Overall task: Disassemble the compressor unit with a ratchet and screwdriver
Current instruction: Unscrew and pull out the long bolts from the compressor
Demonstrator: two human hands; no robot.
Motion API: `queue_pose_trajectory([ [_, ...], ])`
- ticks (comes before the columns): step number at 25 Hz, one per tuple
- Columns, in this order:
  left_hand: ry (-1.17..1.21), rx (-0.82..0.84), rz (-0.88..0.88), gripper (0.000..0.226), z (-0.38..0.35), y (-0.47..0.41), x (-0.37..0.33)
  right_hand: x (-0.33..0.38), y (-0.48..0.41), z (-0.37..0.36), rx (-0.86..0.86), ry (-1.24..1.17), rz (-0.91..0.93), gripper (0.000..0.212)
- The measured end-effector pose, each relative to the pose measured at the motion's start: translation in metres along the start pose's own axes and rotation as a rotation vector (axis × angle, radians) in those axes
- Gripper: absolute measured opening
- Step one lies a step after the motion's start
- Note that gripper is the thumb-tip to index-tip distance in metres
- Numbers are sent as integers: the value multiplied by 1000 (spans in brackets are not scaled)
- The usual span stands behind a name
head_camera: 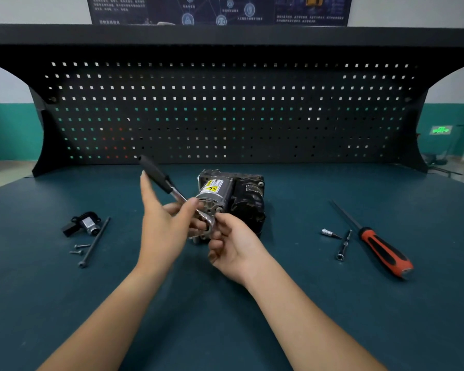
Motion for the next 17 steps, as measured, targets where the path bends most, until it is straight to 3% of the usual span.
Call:
queue_pose_trajectory([
  [3, -57, 83, -77, 94, 1, 2, -3, 0, 2, 2, 32, -29, -18, 40],
  [5, -311, 214, -327, 95, -6, 12, -8, 0, 0, 5, 21, -23, -5, 49],
  [8, -714, 303, -627, 69, -16, 22, -12, -1, -2, 5, -14, 2, 0, 56],
  [10, -629, 242, -553, 81, -16, 18, -9, -1, 0, 5, -1, -2, 9, 51],
  [12, -362, 142, -343, 93, -10, 13, -6, -1, 2, 3, 48, -5, 15, 47],
  [15, -72, 33, -86, 91, -5, 5, -1, 0, 4, 1, 93, -26, 22, 50],
  [17, -85, 53, -106, 92, -5, 6, -2, 0, 3, 1, 80, -39, 34, 42],
])
Point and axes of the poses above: each hand's wrist, its own y-axis away from the middle knuckle, its own z-axis out of the back of the hand, x = y × z, the point moved 1 cm from there along -y, towards the middle knuckle, and after that the axes turned 2 degrees about -x, right-handed, at the moved point
